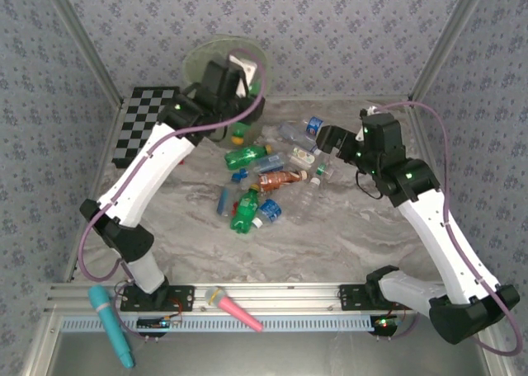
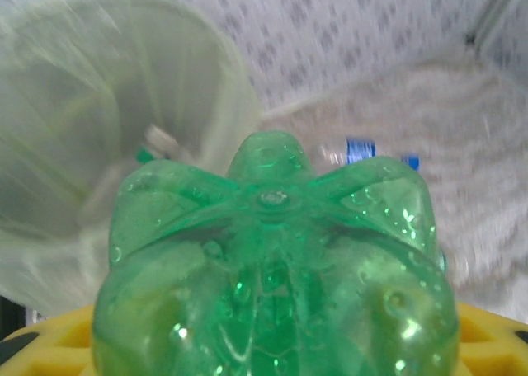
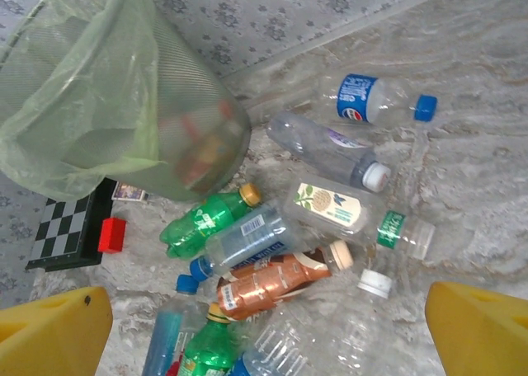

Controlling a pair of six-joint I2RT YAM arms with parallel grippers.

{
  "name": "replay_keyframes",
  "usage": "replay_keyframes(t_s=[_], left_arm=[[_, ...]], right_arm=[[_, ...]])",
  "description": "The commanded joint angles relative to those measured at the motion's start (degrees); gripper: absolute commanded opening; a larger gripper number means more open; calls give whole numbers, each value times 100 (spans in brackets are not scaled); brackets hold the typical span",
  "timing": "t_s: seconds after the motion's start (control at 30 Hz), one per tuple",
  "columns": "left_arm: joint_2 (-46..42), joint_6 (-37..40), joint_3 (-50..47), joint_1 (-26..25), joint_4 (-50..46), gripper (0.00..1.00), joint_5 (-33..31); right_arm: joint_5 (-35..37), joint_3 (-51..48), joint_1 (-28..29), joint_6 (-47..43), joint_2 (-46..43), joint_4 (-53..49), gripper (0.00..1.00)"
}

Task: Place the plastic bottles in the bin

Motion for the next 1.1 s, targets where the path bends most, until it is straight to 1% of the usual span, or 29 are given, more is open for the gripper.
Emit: replay_keyframes(t_s=[0.0,0.17,0.2,0.33,0.43,0.5,0.6,0.67,0.73,0.93,1.0,1.07], left_arm=[[330,248,610,321,315,51,73],[753,114,1116,881,830,51,297],[866,113,1231,952,1086,51,293],[1329,124,1746,1170,1274,51,310],[1552,31,1923,1341,1429,51,378],[1597,10,1864,1421,1633,51,392],[1551,33,1526,1515,2066,51,330],[1375,77,1014,1555,2563,51,231],[1120,115,367,1608,3158,52,194],[467,27,-1243,1760,4485,52,143],[337,-22,-1555,1826,4749,52,210],[274,-86,-1691,1876,4797,52,221]], right_arm=[[-17,265,93,-147,173,217,99],[-36,425,151,-205,419,252,99],[-48,460,149,-221,457,253,99],[-46,504,155,-221,549,252,99],[-29,492,169,-191,559,252,99],[-28,479,178,-182,559,253,99],[-32,469,193,-176,558,254,99],[-63,454,216,-169,558,416,99],[-117,475,234,-169,570,427,99],[-88,578,287,-215,645,366,99],[-101,600,297,-218,677,375,99],[-115,647,312,-218,724,353,99]])
